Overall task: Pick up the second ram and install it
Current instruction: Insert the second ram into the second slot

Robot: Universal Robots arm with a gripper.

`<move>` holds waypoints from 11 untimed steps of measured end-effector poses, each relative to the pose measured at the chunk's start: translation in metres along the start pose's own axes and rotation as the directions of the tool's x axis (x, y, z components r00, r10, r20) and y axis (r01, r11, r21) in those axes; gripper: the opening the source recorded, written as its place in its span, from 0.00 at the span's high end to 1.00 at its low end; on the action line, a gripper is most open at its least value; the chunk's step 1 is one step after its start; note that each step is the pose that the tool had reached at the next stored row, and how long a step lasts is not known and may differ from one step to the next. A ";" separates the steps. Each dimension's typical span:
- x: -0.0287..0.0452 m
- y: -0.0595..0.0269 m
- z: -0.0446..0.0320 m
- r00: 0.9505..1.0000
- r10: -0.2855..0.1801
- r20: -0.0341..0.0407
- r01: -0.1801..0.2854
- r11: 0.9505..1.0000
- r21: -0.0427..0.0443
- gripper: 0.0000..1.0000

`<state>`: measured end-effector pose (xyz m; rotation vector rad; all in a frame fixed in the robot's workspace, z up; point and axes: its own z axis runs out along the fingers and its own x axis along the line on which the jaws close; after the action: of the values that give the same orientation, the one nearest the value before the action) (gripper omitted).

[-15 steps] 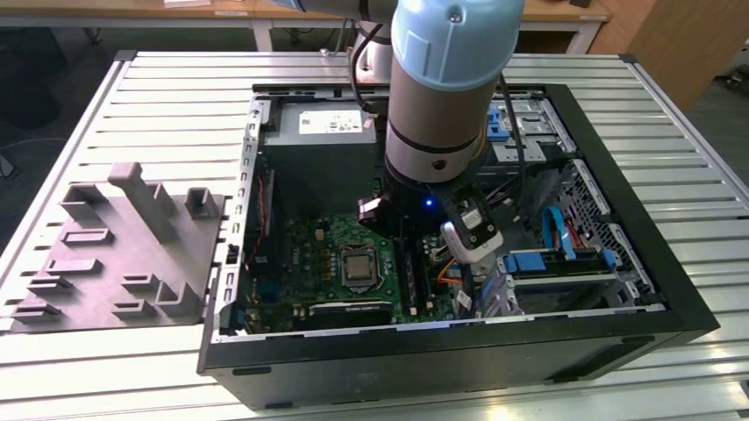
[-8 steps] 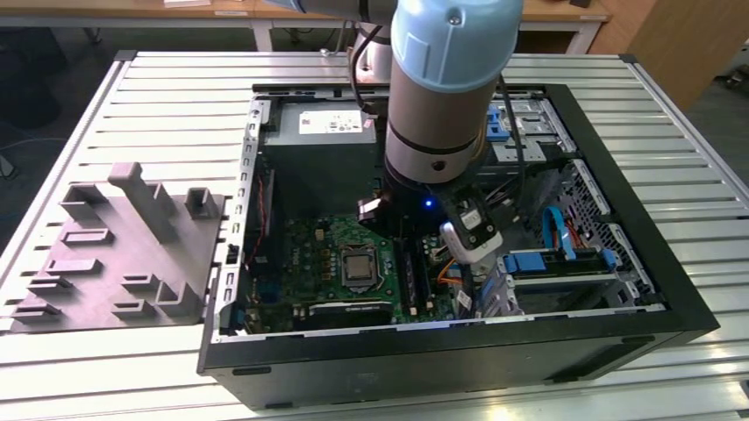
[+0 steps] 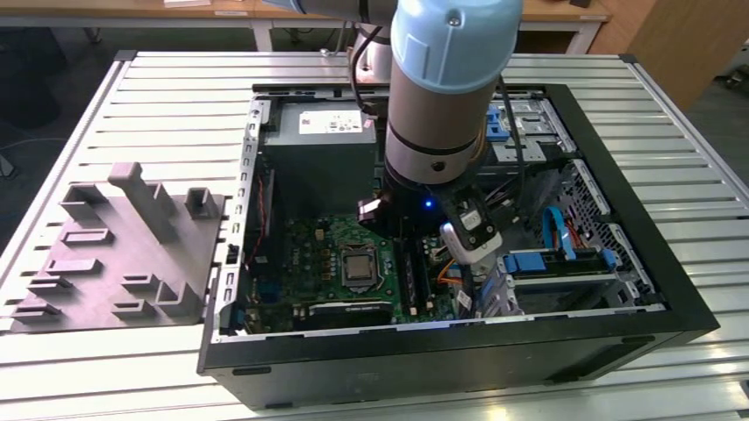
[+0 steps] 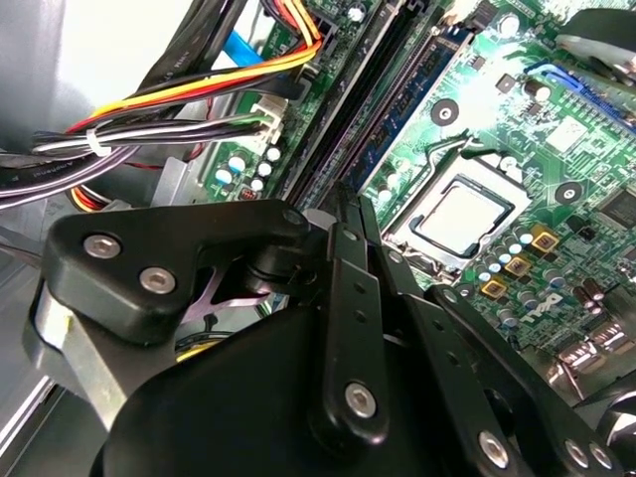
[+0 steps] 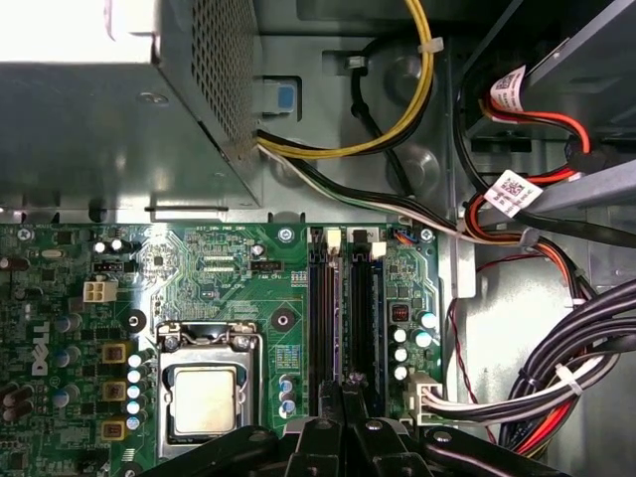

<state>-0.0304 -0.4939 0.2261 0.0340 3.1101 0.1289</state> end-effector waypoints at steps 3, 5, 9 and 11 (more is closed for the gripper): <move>0.0000 -0.0001 0.0000 1.000 0.000 0.000 0.000 1.000 0.001 0.88; 0.0000 -0.0001 0.0003 1.000 0.000 0.000 0.000 1.000 0.000 0.88; 0.0000 -0.0001 0.0005 1.000 0.000 0.000 0.000 1.000 0.001 0.88; 0.0001 -0.0002 0.0007 1.000 0.000 0.000 0.000 1.000 0.000 0.88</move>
<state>-0.0304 -0.4940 0.2254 0.0340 3.1100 0.1285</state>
